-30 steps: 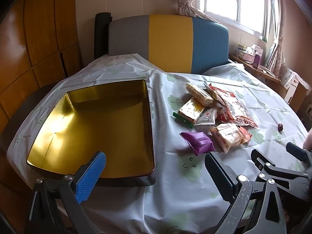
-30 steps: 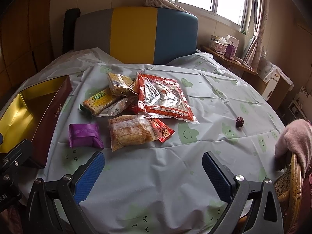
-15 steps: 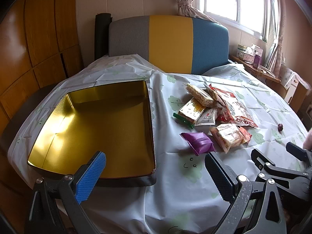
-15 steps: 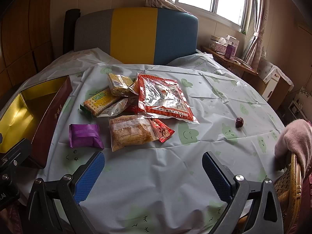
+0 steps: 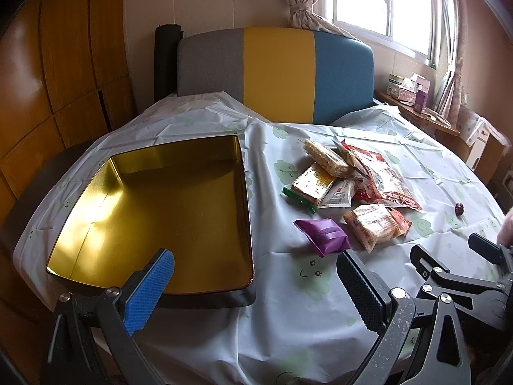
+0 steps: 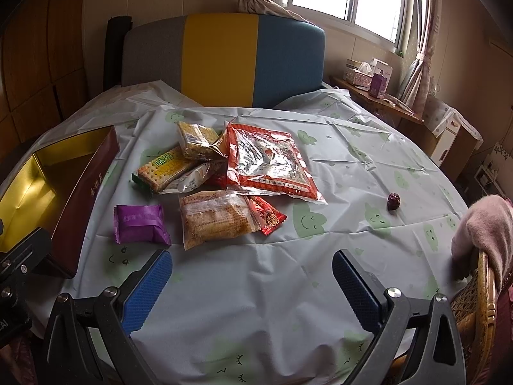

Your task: Organize snacks

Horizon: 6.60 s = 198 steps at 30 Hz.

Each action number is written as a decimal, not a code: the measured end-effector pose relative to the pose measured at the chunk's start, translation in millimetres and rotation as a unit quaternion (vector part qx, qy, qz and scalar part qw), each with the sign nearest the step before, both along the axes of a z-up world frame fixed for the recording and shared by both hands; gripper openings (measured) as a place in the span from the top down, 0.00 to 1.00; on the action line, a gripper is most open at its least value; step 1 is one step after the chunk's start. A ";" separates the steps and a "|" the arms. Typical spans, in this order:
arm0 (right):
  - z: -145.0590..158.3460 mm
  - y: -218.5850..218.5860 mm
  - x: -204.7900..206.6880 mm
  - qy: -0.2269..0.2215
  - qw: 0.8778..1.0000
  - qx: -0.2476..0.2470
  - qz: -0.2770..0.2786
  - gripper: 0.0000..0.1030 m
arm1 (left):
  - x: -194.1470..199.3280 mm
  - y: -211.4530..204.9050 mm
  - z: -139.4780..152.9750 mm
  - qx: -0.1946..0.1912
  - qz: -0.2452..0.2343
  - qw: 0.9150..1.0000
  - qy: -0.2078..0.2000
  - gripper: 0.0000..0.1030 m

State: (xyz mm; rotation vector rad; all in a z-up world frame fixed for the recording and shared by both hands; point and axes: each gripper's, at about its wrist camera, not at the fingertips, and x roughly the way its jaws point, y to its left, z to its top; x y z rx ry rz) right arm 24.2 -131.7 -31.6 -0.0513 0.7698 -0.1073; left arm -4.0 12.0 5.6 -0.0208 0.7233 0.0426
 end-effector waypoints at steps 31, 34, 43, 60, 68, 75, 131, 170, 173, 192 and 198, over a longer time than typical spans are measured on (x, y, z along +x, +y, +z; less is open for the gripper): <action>25.4 -27.0 19.7 -0.022 1.000 0.006 -0.010 0.01 | 2.1 -4.2 1.0 -0.001 -0.005 1.000 0.005 0.01; 34.9 -46.2 38.0 -0.012 1.000 0.021 -0.011 0.01 | 5.8 -4.9 -0.7 -0.005 -0.011 1.000 0.011 0.01; 51.2 -124.9 108.4 0.009 0.997 0.031 -0.070 0.02 | 26.1 -12.3 -4.3 -0.028 -0.060 0.997 0.047 0.17; 11.3 -187.5 145.8 0.068 0.982 0.116 -0.130 0.08 | 118.0 -86.9 8.3 -0.105 -0.178 0.973 0.101 0.69; 3.1 -194.3 151.3 0.092 0.976 0.142 -0.138 0.08 | 170.3 -127.8 -13.2 -0.113 -0.193 0.964 0.144 0.69; 1.4 -193.4 152.6 0.098 0.975 0.150 -0.129 0.08 | 201.0 -147.0 -33.6 -0.125 -0.196 0.957 0.171 0.69; -12.4 -216.3 151.3 0.149 0.943 0.259 -0.149 0.41 | 214.3 -144.4 -56.6 -0.156 -0.193 0.957 0.152 0.61; -18.5 -201.1 162.2 0.164 0.952 0.229 -0.119 0.41 | 199.0 -121.9 43.1 -0.195 -0.218 0.955 0.046 1.00; -22.8 -196.0 163.9 0.177 0.952 0.225 -0.111 0.41 | 192.4 -105.5 51.4 -0.198 -0.206 0.958 0.036 1.00; -17.7 -166.1 164.5 0.171 0.969 0.170 -0.056 0.41 | 117.9 71.2 101.2 -0.226 -0.085 0.970 -0.038 1.00; -10.6 -146.1 163.4 0.160 0.970 0.185 -0.009 0.47 | 94.5 130.1 92.4 -0.212 -0.026 0.976 -0.045 1.00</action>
